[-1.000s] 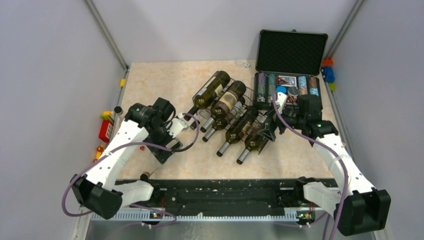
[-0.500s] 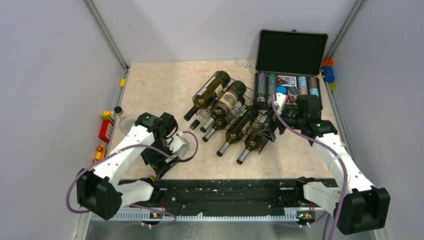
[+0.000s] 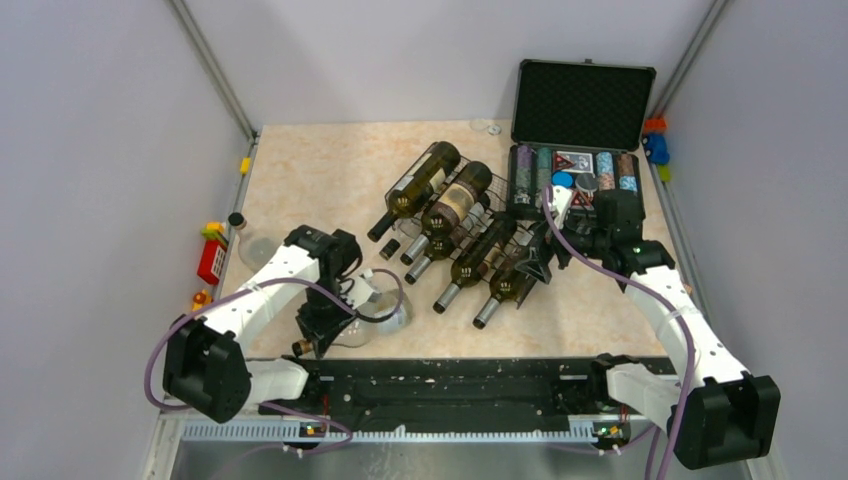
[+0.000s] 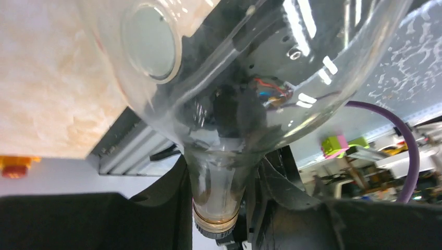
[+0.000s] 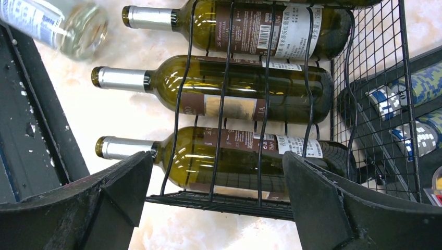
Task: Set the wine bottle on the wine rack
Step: Adjust the wine bottle at the center of the board.
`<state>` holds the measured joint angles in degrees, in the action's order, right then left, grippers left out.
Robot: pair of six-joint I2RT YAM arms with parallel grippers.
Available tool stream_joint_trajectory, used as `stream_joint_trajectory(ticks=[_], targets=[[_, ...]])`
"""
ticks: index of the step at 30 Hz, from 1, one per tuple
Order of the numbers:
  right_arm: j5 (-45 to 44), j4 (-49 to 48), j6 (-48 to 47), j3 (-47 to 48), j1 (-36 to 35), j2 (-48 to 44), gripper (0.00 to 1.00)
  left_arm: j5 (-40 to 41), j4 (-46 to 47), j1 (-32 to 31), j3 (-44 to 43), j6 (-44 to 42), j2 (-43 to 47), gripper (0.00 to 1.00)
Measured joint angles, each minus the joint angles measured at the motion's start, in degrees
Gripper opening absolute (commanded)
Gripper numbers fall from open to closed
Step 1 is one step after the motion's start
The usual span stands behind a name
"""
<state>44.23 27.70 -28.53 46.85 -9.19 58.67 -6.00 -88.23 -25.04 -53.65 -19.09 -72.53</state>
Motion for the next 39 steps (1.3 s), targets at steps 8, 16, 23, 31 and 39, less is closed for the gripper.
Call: stream_joint_trajectory(ticks=[8, 16, 23, 31, 39], targets=[[0.0, 0.0, 0.0, 0.0, 0.0, 0.0, 0.99, 5.6, 0.3, -1.0, -1.7, -6.8, -0.2, 0.00], [0.0, 0.0, 0.0, 0.0, 0.0, 0.0, 0.99, 13.4, 0.1, -0.9, -8.3, -11.2, 1.9, 0.00], [0.0, 0.0, 0.0, 0.0, 0.0, 0.0, 0.99, 18.0, -0.2, -0.9, -11.6, -16.2, 7.2, 0.00], [0.0, 0.0, 0.0, 0.0, 0.0, 1.1, 0.99, 23.3, -1.5, -0.9, -14.8, -21.5, 8.6, 0.00], [0.0, 0.1, 0.0, 0.0, 0.0, 1.5, 0.99, 27.5, -2.5, -1.4, -17.0, -25.6, 3.0, 0.00]])
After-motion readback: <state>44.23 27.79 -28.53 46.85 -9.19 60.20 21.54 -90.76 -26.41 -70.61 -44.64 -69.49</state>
